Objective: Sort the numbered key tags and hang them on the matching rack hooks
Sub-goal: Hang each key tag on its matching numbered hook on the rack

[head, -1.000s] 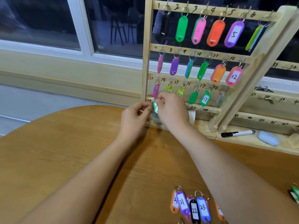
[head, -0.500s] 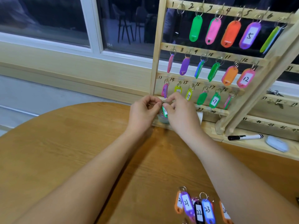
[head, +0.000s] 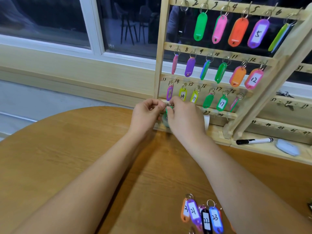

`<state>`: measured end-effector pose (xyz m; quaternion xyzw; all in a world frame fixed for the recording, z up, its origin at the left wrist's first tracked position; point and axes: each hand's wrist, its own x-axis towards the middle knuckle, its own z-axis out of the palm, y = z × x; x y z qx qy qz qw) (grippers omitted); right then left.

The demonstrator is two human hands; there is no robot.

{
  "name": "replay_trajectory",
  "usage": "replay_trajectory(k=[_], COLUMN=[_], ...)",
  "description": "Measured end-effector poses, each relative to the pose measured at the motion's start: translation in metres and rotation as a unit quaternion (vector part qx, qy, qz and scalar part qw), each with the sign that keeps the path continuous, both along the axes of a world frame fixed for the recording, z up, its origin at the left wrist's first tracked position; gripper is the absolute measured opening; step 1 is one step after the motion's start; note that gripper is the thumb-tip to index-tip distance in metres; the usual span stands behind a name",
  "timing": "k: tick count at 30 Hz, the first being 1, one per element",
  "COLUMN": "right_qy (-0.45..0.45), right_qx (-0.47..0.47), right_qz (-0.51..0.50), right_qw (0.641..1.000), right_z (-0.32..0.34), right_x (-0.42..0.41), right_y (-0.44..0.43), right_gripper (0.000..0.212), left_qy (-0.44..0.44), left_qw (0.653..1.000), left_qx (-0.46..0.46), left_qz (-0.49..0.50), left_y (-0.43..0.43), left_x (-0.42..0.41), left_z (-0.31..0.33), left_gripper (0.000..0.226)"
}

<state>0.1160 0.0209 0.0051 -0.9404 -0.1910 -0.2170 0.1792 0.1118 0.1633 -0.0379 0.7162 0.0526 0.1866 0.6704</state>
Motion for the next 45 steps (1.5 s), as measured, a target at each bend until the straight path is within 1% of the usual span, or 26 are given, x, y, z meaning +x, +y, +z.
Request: replay_trajectory(k=[2,4,9,11,15,17,19,21,24,28,32,37,42,45], right_qy=[-0.006,0.0,0.05,0.079,0.115,0.12,0.131,0.147,0.157,0.167,0.184,0.206,0.207,0.209], right_qx=[-0.038,-0.04,0.025,0.063,0.11,0.147,0.171,0.18,0.188,0.186,0.18,0.141,0.122,0.123], right_qz=[-0.002,0.005,0.032,0.049,0.03,0.006,-0.022,-0.049,-0.085,-0.146,-0.22,-0.28,-0.295,-0.296], right_qw=[0.999,0.999,0.998,0.994,0.987,0.982,0.976,0.971,0.966,0.957,0.941,0.927,0.925,0.924], right_z=[0.0,0.0,0.003,0.007,0.009,0.009,0.008,0.005,0.0,-0.013,-0.029,-0.046,-0.056,-0.06], right_x=[-0.002,-0.005,-0.019,-0.032,-0.063,-0.079,-0.095,-0.111,-0.131,-0.148,-0.152,-0.149,-0.145,-0.145], right_y=[-0.002,-0.005,-0.025,-0.041,-0.086,-0.116,-0.15,-0.184,-0.234,-0.295,-0.347,-0.38,-0.381,-0.382], right_gripper=[0.023,0.023,0.018,0.014,0.004,0.003,0.006,0.011,0.014,0.015,0.013,0.011,0.017,0.018], left_qy=[0.006,0.013,-0.006,-0.007,0.004,0.003,0.006,0.013,0.022,0.019,0.019,0.025,0.043,0.053], left_qw=[0.998,0.993,0.985,0.985,0.983,0.979,0.979,0.978,0.967,0.948,0.925,0.895,0.872,0.855], left_qx=[0.059,0.113,0.145,0.15,0.181,0.202,0.203,0.197,0.216,0.252,0.291,0.337,0.37,0.394], left_qz=[0.021,0.044,0.09,0.091,0.04,0.015,-0.023,-0.073,-0.136,-0.193,-0.242,-0.291,-0.317,-0.333], left_y=[0.001,0.0,-0.002,-0.007,-0.036,-0.057,-0.082,-0.107,-0.143,-0.187,-0.231,-0.278,-0.314,-0.332], left_x=[0.003,0.003,-0.006,-0.014,-0.04,-0.052,-0.063,-0.07,-0.079,-0.086,-0.096,-0.092,-0.08,-0.073], left_z=[-0.002,-0.003,0.009,0.015,0.024,0.028,0.031,0.032,0.026,0.019,0.013,0.005,-0.003,-0.006], left_gripper=[0.011,0.011,0.006,0.005,0.007,0.01,0.011,0.011,0.012,0.01,0.011,0.01,0.007,0.012])
